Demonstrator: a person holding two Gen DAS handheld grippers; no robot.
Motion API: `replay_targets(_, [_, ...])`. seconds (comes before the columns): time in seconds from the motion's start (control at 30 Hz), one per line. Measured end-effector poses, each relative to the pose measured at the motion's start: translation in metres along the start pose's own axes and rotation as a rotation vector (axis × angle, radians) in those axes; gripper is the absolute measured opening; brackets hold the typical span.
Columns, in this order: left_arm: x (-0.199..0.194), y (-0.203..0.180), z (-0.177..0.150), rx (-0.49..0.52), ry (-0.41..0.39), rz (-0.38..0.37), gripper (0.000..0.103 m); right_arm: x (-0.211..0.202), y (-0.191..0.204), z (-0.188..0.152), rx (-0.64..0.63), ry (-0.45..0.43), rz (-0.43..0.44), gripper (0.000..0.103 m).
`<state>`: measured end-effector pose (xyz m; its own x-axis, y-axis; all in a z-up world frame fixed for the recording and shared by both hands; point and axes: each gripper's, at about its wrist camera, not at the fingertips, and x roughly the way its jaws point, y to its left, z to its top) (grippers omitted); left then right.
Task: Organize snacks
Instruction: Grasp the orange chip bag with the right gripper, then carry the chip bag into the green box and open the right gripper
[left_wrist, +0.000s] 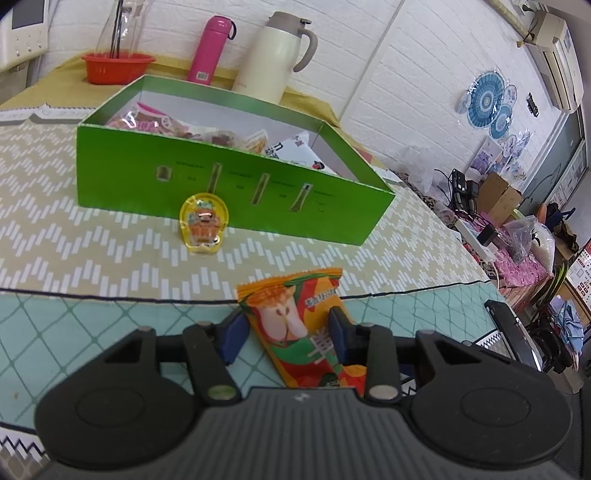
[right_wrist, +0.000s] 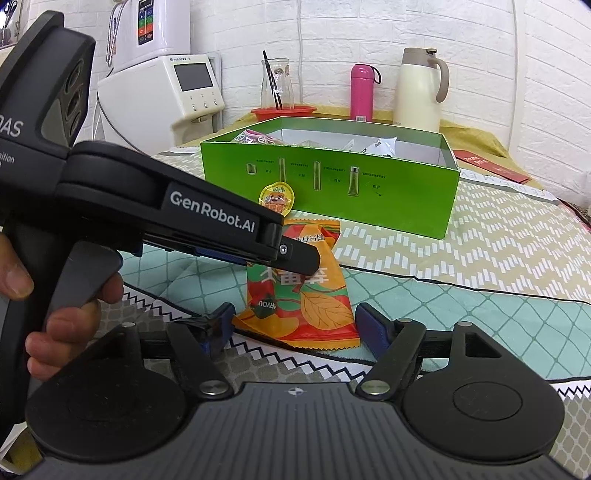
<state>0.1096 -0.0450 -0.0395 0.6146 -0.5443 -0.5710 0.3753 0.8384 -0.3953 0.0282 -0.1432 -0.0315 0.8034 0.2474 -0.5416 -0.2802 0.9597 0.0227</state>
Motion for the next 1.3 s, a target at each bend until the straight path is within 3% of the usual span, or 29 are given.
replay_targets(0.1, [-0.003,0.003,0.001,-0.019,-0.004,-0.001,0.031,-0.003,-0.002,0.001,0.021,-0.019,0.002,0.103])
replay_targets(0.13, [-0.005,0.002,0.001,-0.019,-0.010,0.000,0.030,-0.005,-0.002,0.004,0.028,-0.033,-0.001,0.088])
replay_targets(0.23, [-0.011,0.000,0.003,-0.020,-0.033,-0.011,0.023,-0.007,-0.005,0.009,0.030,-0.038,0.022,0.064])
replay_targets(0.27, [-0.012,0.000,0.005,-0.021,-0.038,-0.019,0.018,-0.008,-0.005,0.010,0.034,-0.044,0.040,0.022])
replay_targets(0.3, [-0.013,0.000,0.006,-0.032,-0.039,-0.036,0.016,-0.008,-0.006,0.011,0.048,-0.044,0.058,0.014])
replay_targets(0.43, [-0.012,-0.001,0.008,-0.025,-0.036,-0.027,0.016,-0.006,-0.007,0.012,0.047,-0.040,0.056,0.015])
replay_targets(0.5, [-0.011,0.003,0.007,-0.045,-0.033,-0.033,0.016,-0.006,-0.006,0.012,0.035,-0.041,0.061,0.020])
replay_targets(0.57, [-0.011,0.005,0.007,-0.050,-0.036,-0.028,0.016,-0.008,-0.008,0.010,0.052,-0.057,0.063,0.051])
replay_targets(0.6, [-0.011,0.005,0.007,-0.048,-0.036,-0.025,0.016,-0.008,-0.008,0.010,0.056,-0.064,0.052,0.062])
replay_targets(0.63, [-0.011,0.005,0.006,-0.047,-0.035,-0.026,0.016,-0.008,-0.009,0.009,0.058,-0.069,0.033,0.089])
replay_targets(0.67, [-0.012,0.005,0.007,-0.046,-0.035,-0.027,0.016,-0.006,-0.010,0.009,0.060,-0.070,0.015,0.103])
replay_targets(0.8, [-0.012,0.004,0.006,-0.042,-0.037,-0.027,0.016,0.008,-0.013,0.008,0.071,-0.017,0.028,0.103])
replay_targets(0.9, [-0.013,0.004,0.006,-0.042,-0.038,-0.029,0.016,0.011,-0.006,0.009,0.029,-0.026,-0.006,0.099])
replay_targets(0.97, [-0.017,0.001,0.006,-0.030,-0.049,-0.036,0.016,0.009,-0.005,0.012,0.018,-0.029,-0.005,0.083])
replay_targets(1.03, [-0.023,-0.005,0.008,-0.009,-0.069,-0.040,0.015,0.005,-0.004,0.015,0.011,-0.043,0.001,0.078])
replay_targets(1.3, [-0.046,-0.019,0.033,0.050,-0.172,-0.070,0.014,-0.011,-0.007,0.040,-0.024,-0.151,-0.008,0.077])
